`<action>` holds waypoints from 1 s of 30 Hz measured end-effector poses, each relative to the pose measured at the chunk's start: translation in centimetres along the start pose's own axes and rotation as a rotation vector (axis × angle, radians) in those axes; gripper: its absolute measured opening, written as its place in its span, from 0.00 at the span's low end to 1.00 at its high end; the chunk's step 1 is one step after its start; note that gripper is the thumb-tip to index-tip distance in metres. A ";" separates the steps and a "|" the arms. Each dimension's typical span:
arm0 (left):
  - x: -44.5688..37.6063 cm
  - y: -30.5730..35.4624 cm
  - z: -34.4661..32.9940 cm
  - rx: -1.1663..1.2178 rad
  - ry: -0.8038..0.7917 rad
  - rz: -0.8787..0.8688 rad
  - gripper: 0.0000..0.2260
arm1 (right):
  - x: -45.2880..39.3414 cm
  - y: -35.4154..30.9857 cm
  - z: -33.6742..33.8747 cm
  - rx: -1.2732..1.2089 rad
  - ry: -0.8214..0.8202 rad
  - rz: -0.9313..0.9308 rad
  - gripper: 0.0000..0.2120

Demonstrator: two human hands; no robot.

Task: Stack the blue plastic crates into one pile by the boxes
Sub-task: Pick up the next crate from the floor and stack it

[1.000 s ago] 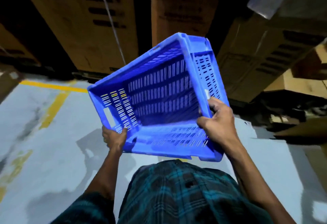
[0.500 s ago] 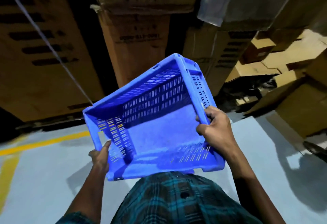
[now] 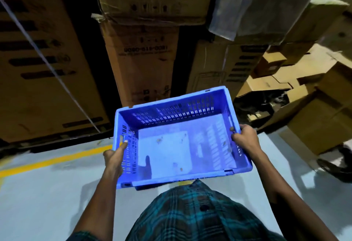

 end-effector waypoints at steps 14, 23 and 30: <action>7.0 11.9 -8.1 0.161 0.054 -0.127 0.11 | -12.7 -1.1 -0.6 -0.270 -0.340 -0.159 0.08; 6.4 13.3 -8.7 0.190 0.164 -0.123 0.13 | -15.4 -4.4 -3.8 -0.407 -0.420 -0.318 0.11; 1.5 12.9 -7.3 0.176 0.135 -0.058 0.09 | -15.1 -7.3 -6.6 -0.497 -0.406 -0.480 0.05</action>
Point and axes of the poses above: each hand's wrist, its own x-axis away from the middle knuckle, its own z-axis out of the back of the hand, y = z × x, the point moved 2 cm from there along -x, towards the middle knuckle, and after that the axes turned 12 degrees about -z, right-handed, at the moved point
